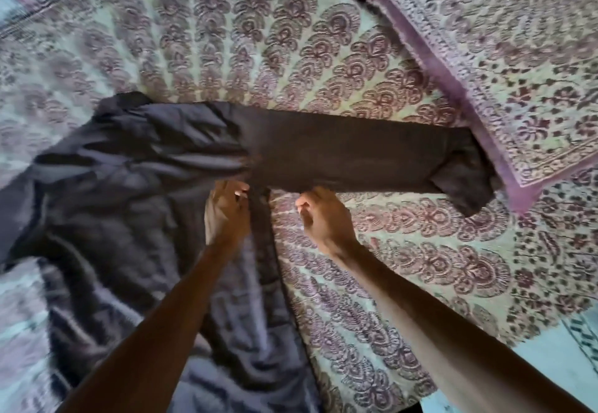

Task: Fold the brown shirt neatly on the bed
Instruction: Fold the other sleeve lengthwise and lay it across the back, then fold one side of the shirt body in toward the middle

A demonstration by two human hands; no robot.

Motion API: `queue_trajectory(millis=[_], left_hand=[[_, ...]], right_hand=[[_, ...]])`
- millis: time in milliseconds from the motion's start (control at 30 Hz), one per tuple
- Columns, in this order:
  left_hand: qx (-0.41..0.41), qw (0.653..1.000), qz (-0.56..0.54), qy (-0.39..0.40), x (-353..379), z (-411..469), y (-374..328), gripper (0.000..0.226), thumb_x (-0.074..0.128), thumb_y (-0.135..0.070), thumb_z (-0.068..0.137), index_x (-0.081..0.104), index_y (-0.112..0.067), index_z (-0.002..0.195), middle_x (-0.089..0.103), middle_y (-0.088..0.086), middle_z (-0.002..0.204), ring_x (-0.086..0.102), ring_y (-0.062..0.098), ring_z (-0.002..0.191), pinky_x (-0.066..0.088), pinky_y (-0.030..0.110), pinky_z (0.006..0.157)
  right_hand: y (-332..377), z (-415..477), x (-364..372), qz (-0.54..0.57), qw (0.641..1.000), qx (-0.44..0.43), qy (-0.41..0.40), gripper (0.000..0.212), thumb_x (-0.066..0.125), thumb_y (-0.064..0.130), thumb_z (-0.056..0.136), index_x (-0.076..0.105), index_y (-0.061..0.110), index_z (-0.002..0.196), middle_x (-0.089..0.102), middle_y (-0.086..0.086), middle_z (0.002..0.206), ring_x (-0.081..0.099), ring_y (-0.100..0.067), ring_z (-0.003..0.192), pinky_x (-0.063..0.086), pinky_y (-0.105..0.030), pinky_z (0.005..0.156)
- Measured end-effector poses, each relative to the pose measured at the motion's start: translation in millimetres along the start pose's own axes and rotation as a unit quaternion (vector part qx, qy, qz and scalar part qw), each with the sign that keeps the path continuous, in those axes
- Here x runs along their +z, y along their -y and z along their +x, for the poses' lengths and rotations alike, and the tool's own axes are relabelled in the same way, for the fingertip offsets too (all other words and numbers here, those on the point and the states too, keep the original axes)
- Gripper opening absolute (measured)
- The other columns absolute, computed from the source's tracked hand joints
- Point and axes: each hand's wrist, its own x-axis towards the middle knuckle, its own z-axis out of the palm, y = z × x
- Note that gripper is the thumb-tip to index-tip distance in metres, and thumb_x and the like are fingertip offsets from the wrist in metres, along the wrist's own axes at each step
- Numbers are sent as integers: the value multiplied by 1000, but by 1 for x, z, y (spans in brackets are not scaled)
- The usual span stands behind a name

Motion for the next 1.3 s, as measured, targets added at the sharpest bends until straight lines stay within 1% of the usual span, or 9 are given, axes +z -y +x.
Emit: queue_trajectory(millis=[233, 400, 500, 633, 800, 900, 1000, 1167, 1300], left_hand=[[87, 988, 61, 112, -25, -77, 69, 33, 46, -27, 81, 67, -18, 105, 59, 8, 104, 58, 34, 91, 53, 43, 77], [145, 974, -42, 168, -42, -89, 91, 36, 42, -23, 82, 68, -23, 106, 61, 0, 106, 59, 27, 97, 51, 42, 87], [142, 981, 47, 126, -52, -63, 95, 37, 56, -28, 81, 63, -24, 118, 57, 3, 123, 54, 30, 110, 49, 48, 90], [82, 975, 157, 133, -51, -5, 101, 68, 57, -52, 85, 36, -30, 146, 26, 3, 156, 20, 32, 144, 20, 58, 112], [42, 967, 151, 201, -40, 59, 93, 70, 42, -64, 89, 19, -37, 150, 2, -5, 163, -2, 30, 149, 3, 58, 116], [62, 979, 133, 145, -41, 83, 73, 57, 54, -49, 89, 41, -30, 141, 28, 3, 154, 25, 35, 141, 23, 56, 109], [122, 981, 137, 69, -43, 117, 52, 41, 59, -31, 87, 54, -16, 125, 50, 11, 131, 45, 37, 121, 36, 52, 97], [210, 950, 211, 96, -33, 186, 23, 54, 55, -28, 92, 38, -14, 140, 34, 9, 151, 25, 37, 140, 24, 57, 111], [177, 937, 229, 194, -36, 224, 0, 45, 59, -42, 90, 56, -16, 126, 50, 14, 136, 28, 39, 135, 20, 55, 110]], right_hand=[[68, -53, 62, -71, 989, 91, 88, 39, 63, 30, 88, 49, 21, 124, 54, -3, 121, 54, -25, 109, 50, -37, 82], [85, -70, 78, -53, 969, 242, 0, 37, 68, 31, 85, 48, 18, 114, 67, -6, 102, 65, -28, 96, 52, -35, 75], [94, -57, 81, -31, 952, 300, -44, 32, 62, 40, 87, 55, 18, 109, 69, -5, 102, 67, -28, 95, 52, -35, 75], [98, -16, 77, -26, 942, 311, -121, 38, 60, 46, 86, 57, 16, 110, 67, -9, 106, 64, -30, 99, 51, -38, 77], [98, 29, 74, -27, 924, 364, -117, 44, 61, 57, 81, 70, 16, 94, 72, -8, 94, 68, -30, 91, 50, -33, 73], [100, 36, 76, -42, 918, 384, -94, 49, 61, 63, 79, 72, 17, 89, 73, -6, 88, 70, -29, 87, 50, -31, 69], [95, 38, 75, -7, 919, 378, -110, 36, 62, 53, 83, 71, 18, 88, 74, -4, 86, 69, -28, 85, 50, -32, 68], [85, 35, 73, 53, 916, 354, -182, 23, 59, 39, 91, 66, 18, 87, 72, -4, 85, 67, -28, 81, 40, -30, 60], [88, 34, 73, 7, 924, 359, -130, 39, 62, 59, 83, 68, 21, 92, 74, -1, 86, 68, -27, 86, 48, -32, 69]])
